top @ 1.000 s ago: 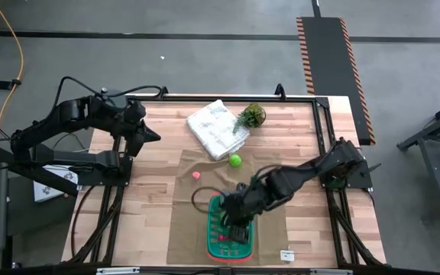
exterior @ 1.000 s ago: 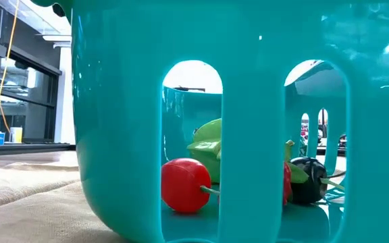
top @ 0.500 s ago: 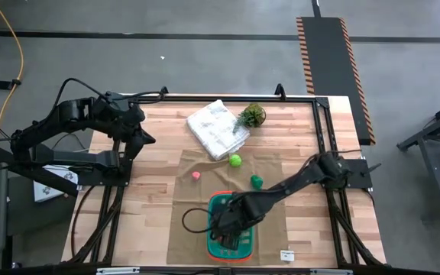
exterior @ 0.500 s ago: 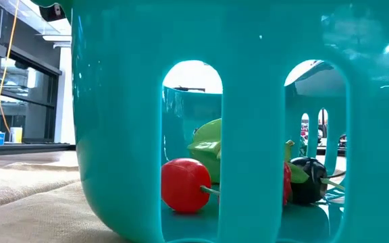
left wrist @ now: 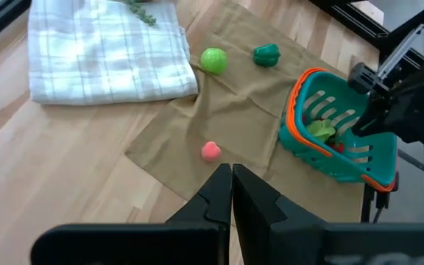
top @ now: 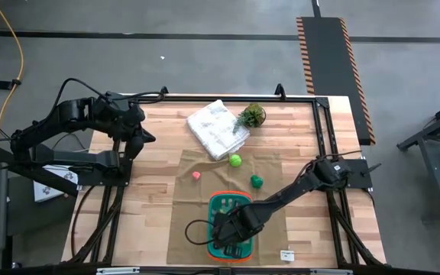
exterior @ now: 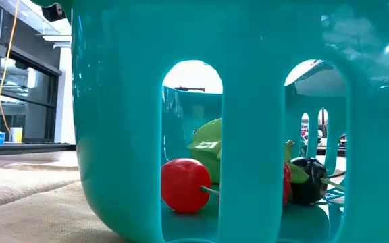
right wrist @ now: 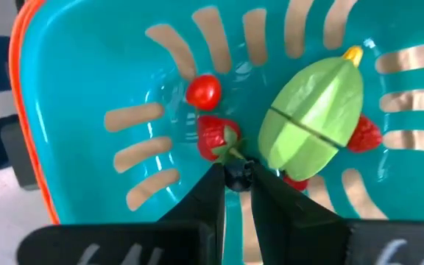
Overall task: Pick and placing Produce into tupperware
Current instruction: Put the blueberry into the blue bin
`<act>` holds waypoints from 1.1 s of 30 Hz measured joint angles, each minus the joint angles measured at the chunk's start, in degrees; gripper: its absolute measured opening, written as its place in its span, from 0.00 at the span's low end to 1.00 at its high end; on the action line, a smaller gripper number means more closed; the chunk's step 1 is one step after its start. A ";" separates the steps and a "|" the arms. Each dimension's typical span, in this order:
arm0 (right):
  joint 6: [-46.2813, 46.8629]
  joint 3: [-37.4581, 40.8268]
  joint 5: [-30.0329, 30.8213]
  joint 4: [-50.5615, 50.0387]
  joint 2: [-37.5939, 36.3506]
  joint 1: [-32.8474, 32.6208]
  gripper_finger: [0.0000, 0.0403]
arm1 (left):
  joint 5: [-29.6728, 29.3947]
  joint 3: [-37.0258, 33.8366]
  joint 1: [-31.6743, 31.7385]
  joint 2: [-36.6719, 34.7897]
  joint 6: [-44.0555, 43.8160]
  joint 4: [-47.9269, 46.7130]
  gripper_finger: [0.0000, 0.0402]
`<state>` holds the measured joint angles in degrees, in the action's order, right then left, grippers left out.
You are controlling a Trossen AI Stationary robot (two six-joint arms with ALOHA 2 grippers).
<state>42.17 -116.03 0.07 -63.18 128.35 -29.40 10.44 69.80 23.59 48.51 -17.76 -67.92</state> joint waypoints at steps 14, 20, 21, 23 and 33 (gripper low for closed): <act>-0.19 0.00 -0.16 0.01 0.11 0.60 0.13 | -0.20 0.00 0.02 0.00 -0.04 -0.83 0.01; 0.20 0.00 -0.29 0.01 0.11 0.60 0.17 | -0.20 -0.02 0.00 0.00 -0.04 -1.46 0.01; 0.35 0.00 -0.30 0.01 0.11 0.60 0.17 | -0.20 -0.02 0.01 0.00 -0.05 -1.59 0.01; 0.37 0.00 -0.54 0.01 0.11 0.60 0.17 | -0.20 -0.02 0.00 0.00 -0.04 -1.75 0.01; 0.22 0.00 -0.74 0.07 0.11 0.49 0.17 | 0.30 -0.02 0.02 0.00 -0.07 -2.71 0.01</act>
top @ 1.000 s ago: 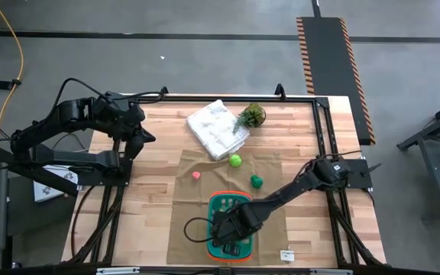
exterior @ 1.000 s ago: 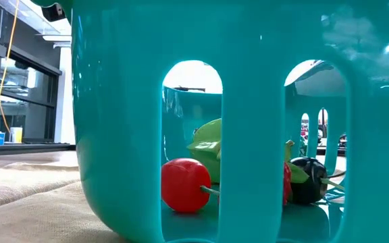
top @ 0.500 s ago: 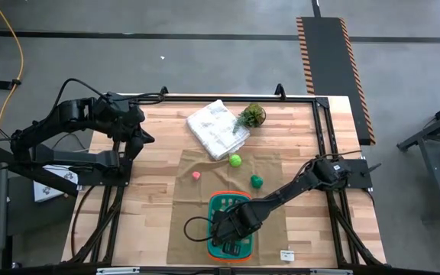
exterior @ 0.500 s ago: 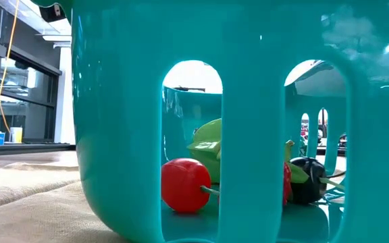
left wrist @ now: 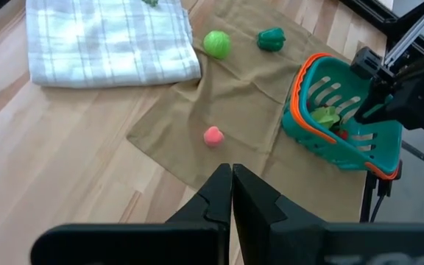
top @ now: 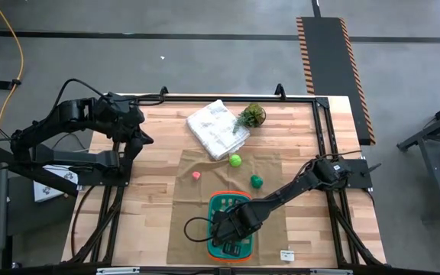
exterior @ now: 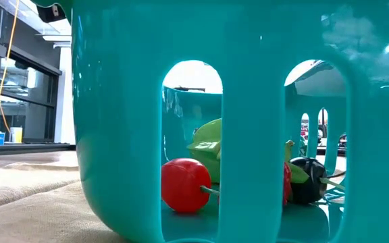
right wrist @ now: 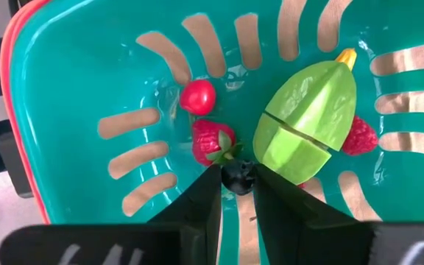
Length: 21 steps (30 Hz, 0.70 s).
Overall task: Pick and placing Produce into tupperware
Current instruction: Put the blueberry into the blue bin, then put the pink apricot into the blue bin
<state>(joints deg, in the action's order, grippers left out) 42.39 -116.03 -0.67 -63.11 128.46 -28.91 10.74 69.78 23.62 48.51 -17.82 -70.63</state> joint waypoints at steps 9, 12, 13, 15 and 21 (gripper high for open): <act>-0.92 0.00 -0.33 0.04 0.00 0.00 0.18 | 0.11 0.00 -0.01 0.00 0.09 -0.27 0.01; -1.29 0.00 -0.66 0.03 0.00 0.00 0.22 | 0.14 0.00 0.00 0.00 0.17 -0.27 0.01; -1.29 0.00 -0.66 0.04 0.00 0.00 0.23 | 0.14 0.00 -0.02 0.00 0.20 -0.27 0.01; -1.29 0.00 -0.63 0.02 0.00 0.00 0.27 | 0.14 0.00 -0.01 0.00 0.20 -0.27 0.01; -0.85 0.00 0.67 0.16 0.00 -0.01 0.31 | 0.14 0.00 -0.02 0.00 0.20 -0.27 0.01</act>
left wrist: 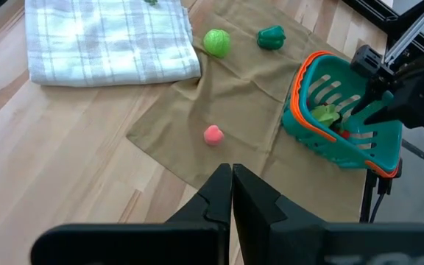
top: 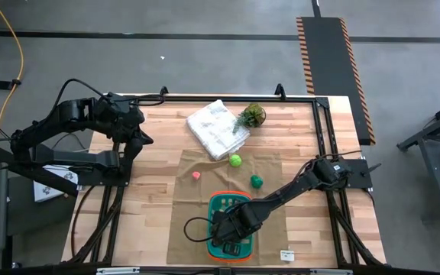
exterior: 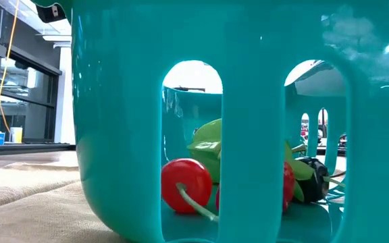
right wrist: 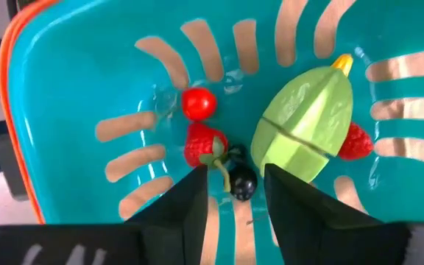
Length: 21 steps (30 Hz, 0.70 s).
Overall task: Pick and placing Produce into tupperware
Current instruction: Put the pink apricot into the blue bin
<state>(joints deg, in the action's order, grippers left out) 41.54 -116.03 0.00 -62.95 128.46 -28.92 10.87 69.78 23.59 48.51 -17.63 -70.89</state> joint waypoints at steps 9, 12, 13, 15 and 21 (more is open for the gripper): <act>-0.52 -6.44 11.66 -0.90 -0.07 -0.03 0.31 | 0.01 0.00 0.00 0.00 0.00 -0.02 0.01; 0.87 -11.32 21.65 -6.18 -0.11 0.10 0.31 | 0.02 -0.02 0.00 0.00 0.00 -0.02 0.01; 1.74 -12.77 25.16 -8.15 -0.22 0.08 0.31 | 0.00 0.00 0.00 -0.02 0.00 -0.02 0.01; 3.97 -15.30 31.29 -11.94 -0.42 0.16 0.31 | 0.01 -0.02 0.02 -0.02 0.00 -0.02 0.01; 10.58 -17.40 39.87 -20.19 -2.20 0.56 0.31 | 0.02 -0.02 0.02 -0.02 0.74 -0.02 0.01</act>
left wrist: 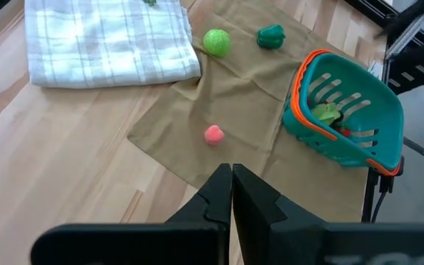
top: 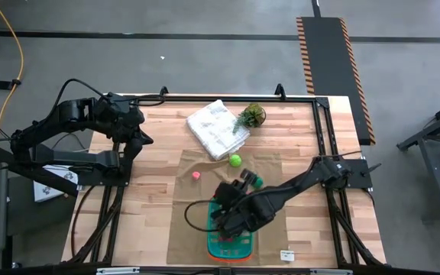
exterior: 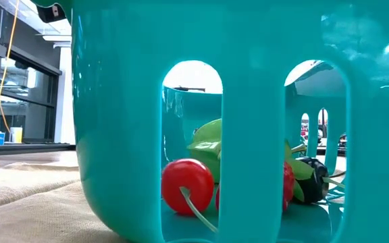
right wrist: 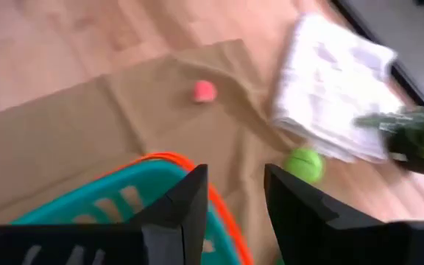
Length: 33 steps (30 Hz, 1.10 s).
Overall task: Pick and placing Produce into tupperware
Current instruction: Put the pink apricot into the blue bin
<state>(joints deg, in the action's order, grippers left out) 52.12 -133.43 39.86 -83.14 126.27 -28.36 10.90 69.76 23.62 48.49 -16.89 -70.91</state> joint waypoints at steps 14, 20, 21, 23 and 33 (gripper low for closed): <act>-1.89 1.27 3.10 -6.54 -9.20 9.12 0.31 | 0.00 0.00 -0.02 0.00 3.78 -0.03 0.01; -7.30 1.27 2.46 -6.86 -12.54 16.00 0.31 | 0.26 -0.01 -0.02 0.00 6.59 -0.04 0.01; -8.53 1.27 1.77 -6.86 -12.92 17.39 0.31 | 1.24 -0.14 0.00 0.02 8.17 0.00 0.01; -10.57 1.27 -0.12 -6.86 -13.82 20.07 0.31 | 5.44 -0.76 0.00 0.09 13.02 0.31 0.01; -9.20 1.30 -5.14 -6.86 -14.59 27.13 0.31 | 19.61 -13.06 0.00 0.15 29.08 16.96 0.01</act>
<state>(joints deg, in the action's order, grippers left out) 42.92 -132.14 34.73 -90.00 111.67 -1.23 30.51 56.69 23.62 48.64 12.19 -53.96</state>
